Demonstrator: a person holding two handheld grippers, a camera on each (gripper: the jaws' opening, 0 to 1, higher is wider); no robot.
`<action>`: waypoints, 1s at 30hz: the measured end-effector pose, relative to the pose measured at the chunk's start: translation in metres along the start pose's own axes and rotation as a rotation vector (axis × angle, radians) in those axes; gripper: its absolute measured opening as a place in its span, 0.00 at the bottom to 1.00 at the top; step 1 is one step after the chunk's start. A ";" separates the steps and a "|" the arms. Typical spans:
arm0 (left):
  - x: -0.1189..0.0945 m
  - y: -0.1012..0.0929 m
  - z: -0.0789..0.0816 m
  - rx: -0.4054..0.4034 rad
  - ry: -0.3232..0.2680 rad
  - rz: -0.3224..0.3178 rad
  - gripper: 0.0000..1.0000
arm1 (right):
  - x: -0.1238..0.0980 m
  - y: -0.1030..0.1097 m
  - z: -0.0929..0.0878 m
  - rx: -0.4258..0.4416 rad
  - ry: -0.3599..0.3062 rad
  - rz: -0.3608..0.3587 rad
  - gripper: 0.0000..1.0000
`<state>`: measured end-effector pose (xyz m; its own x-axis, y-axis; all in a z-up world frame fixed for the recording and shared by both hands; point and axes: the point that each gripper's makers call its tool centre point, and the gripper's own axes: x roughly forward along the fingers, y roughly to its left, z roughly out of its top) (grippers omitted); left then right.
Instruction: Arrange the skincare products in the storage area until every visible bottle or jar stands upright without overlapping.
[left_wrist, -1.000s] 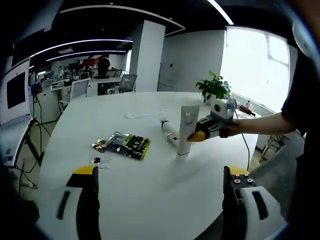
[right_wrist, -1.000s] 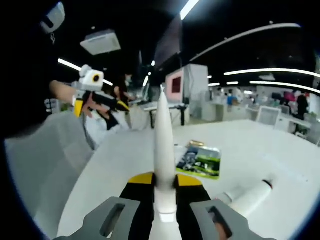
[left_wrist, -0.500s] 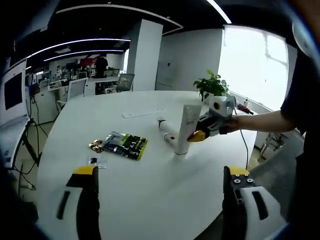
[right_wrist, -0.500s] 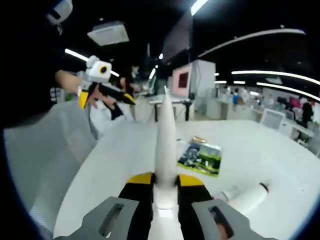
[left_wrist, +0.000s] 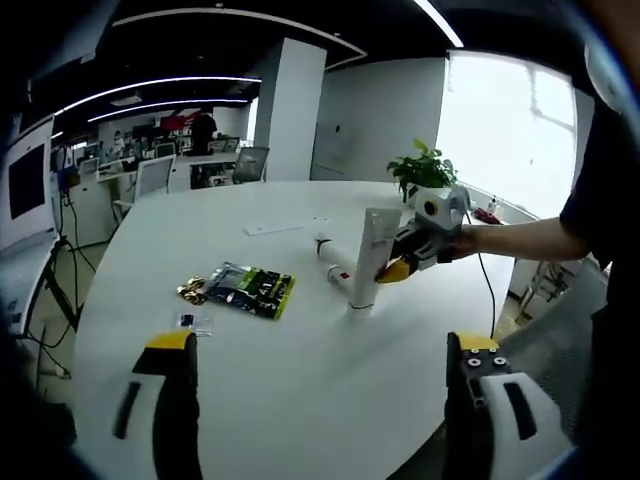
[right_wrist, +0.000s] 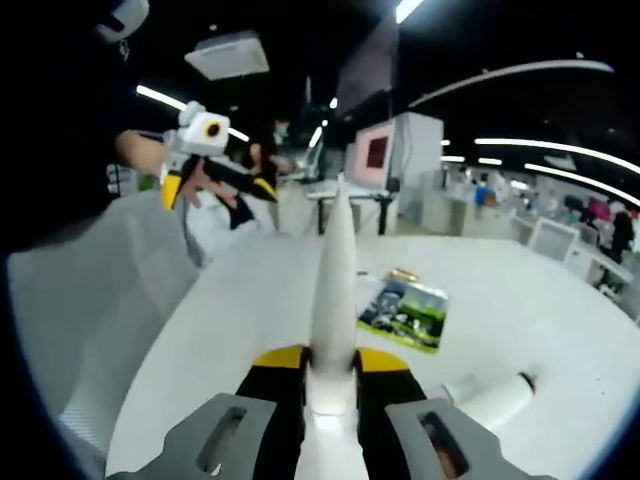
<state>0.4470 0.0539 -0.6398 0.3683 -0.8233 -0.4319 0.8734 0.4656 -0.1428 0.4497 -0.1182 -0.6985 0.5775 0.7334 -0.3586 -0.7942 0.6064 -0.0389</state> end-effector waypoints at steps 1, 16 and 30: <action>0.000 -0.001 0.000 -0.001 0.001 -0.001 0.99 | 0.000 0.000 0.001 0.004 -0.003 -0.001 0.10; -0.003 -0.008 0.000 -0.011 0.000 -0.019 0.99 | -0.006 -0.003 0.001 0.055 0.035 -0.057 0.20; -0.012 -0.011 -0.007 -0.001 0.039 -0.025 0.98 | -0.037 0.005 -0.004 0.126 0.102 -0.190 0.37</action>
<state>0.4309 0.0610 -0.6396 0.3341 -0.8213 -0.4624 0.8815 0.4459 -0.1551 0.4235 -0.1437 -0.6889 0.6873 0.5711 -0.4488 -0.6392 0.7691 -0.0002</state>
